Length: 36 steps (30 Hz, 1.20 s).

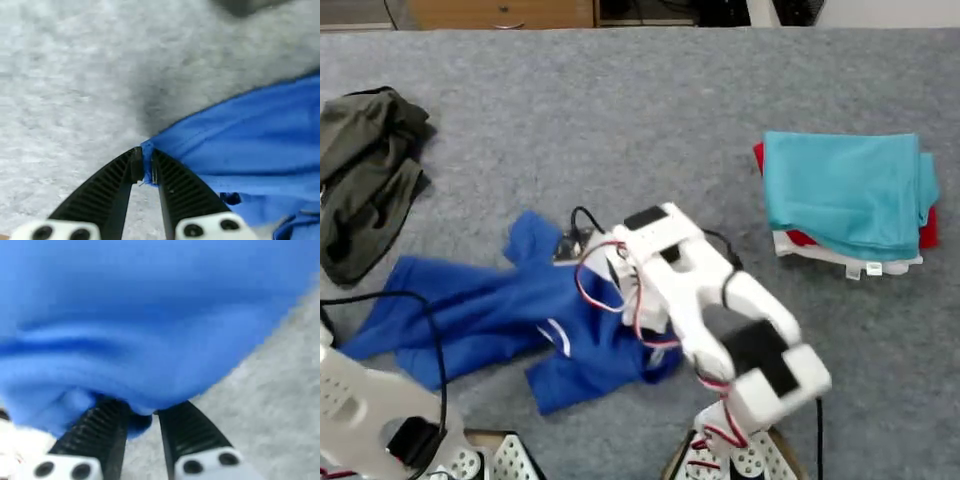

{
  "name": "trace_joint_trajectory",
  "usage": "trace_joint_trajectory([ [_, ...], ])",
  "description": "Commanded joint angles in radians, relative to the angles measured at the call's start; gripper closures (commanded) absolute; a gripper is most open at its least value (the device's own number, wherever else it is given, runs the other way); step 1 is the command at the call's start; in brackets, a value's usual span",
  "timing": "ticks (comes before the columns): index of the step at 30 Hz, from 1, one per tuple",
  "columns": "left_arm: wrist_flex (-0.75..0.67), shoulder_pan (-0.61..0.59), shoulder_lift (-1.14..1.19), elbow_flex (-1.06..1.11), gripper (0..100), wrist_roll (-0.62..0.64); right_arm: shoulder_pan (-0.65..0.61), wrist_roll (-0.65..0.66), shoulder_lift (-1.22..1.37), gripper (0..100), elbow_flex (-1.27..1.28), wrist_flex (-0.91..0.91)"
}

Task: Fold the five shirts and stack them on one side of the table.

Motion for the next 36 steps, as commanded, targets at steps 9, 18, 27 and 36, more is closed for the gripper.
trace_joint_trajectory([
  [9, -0.121, -0.184, -0.053, -0.041, 98, 0.018, 0.051, 0.144, -0.575, 84.6, 0.054, 0.058],
  [18, -0.158, -0.236, -0.059, -0.176, 98, 0.103, 0.035, -0.057, -0.354, 77.5, -0.191, -0.278],
  [27, -0.157, -0.238, -0.059, -0.261, 98, 0.269, -0.268, -0.258, 0.404, 77.5, -0.819, -0.133],
  [36, -0.157, -0.233, -0.059, -0.285, 98, 0.264, -0.355, -0.278, 0.975, 77.5, -1.659, 0.269],
])
